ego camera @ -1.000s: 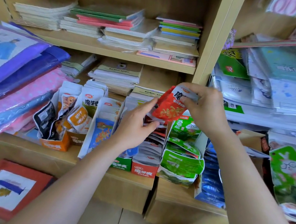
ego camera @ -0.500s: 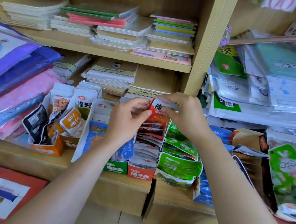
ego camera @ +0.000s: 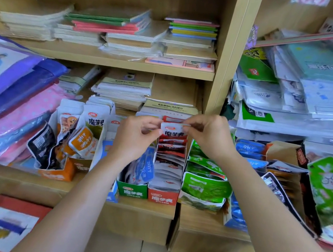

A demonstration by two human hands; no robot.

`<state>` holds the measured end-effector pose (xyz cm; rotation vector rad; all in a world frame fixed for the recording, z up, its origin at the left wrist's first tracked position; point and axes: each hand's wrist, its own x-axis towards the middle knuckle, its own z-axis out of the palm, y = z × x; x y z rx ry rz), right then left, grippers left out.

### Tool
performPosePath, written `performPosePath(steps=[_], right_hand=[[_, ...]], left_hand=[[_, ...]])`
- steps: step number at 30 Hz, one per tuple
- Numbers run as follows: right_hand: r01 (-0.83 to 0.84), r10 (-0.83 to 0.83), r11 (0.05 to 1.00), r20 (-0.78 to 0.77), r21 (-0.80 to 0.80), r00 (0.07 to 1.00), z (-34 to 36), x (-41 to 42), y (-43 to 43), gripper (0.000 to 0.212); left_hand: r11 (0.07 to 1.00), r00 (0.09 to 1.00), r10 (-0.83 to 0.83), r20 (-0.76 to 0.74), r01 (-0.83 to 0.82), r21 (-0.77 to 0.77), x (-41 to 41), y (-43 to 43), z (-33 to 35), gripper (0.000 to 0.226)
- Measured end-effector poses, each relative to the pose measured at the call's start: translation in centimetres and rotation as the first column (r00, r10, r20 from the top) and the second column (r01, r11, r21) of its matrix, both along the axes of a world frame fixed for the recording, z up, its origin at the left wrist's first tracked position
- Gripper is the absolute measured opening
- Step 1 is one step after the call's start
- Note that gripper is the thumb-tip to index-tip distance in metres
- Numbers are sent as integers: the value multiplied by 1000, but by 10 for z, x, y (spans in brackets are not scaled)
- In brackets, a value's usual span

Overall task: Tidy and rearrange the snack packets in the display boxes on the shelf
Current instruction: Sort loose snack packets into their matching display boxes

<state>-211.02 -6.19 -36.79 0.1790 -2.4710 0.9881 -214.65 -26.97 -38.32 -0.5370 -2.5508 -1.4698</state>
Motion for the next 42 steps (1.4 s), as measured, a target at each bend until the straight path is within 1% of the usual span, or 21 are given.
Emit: performPosePath(steps=[2,4,7,9,11,13,14,16,17,18,19,21,24,26,28,30,34,37,39,42], right_hand=[[0,-3,999,52,52,999,-3,-1,-1,6],[17,-22,997,73,69,997,-3,-2,-2,6],[30,-45,990,103,136,994,2,-1,-5,5],[24,-51,983,148,180,988,4,0,-6,6],[-8,-35,977,197,214,980,5,2,-6,8],[-37,-15,973,221,228,975,7,6,-7,13],[-40,-10,973,219,225,976,6,8,-7,17],[-43,-1,971,185,236,983,5,14,-10,27],[-54,13,964,157,259,987,4,17,-14,32],[-72,37,954,126,290,991,2,19,-18,35],[-95,63,940,107,326,992,0,22,-23,38],[-139,114,915,88,379,990,-3,29,-32,41],[-180,144,900,120,396,982,-3,40,-45,44],[-202,139,888,178,413,974,-1,42,-50,45],[-211,134,883,205,419,969,0,41,-52,47],[-208,133,885,201,416,970,-1,40,-54,47],[-197,129,893,190,405,973,-2,38,-55,45],[-192,125,898,188,397,974,-2,37,-56,43],[-186,121,902,186,389,975,-3,36,-56,42],[-197,141,923,188,331,972,-4,36,-55,38]], left_hand=[[999,999,-21,27,19,46,4,-9,4,24],[1000,1000,0,6,0,29,9,-19,8,23],[997,998,54,-19,-55,-48,21,-37,11,16],[987,996,94,-12,-94,-132,32,-47,12,13],[967,993,114,28,-104,-233,46,-52,12,27],[935,991,121,50,-96,-341,60,-48,6,47],[904,992,124,32,-100,-416,66,-45,2,57],[803,991,124,-54,-133,-580,75,-35,-6,74],[756,988,120,-101,-156,-636,78,-32,-9,79],[731,984,115,-133,-175,-659,78,-29,-11,79],[734,983,110,-147,-180,-655,78,-28,-12,75],[798,984,106,-144,-171,-577,76,-32,-12,56],[899,981,174,-88,-195,-392,73,-47,-10,26],[928,976,213,-48,-217,-304,70,-58,-8,14],[937,970,243,0,-234,-257,68,-68,-5,8],[950,967,252,41,-239,-202,65,-76,-5,7],[976,965,218,143,-216,-35,65,-85,-8,13],[960,954,241,181,-261,99,66,-92,-1,26],[943,950,242,198,-278,181,65,-99,4,24],[914,936,271,226,-324,245,65,-110,11,22]])
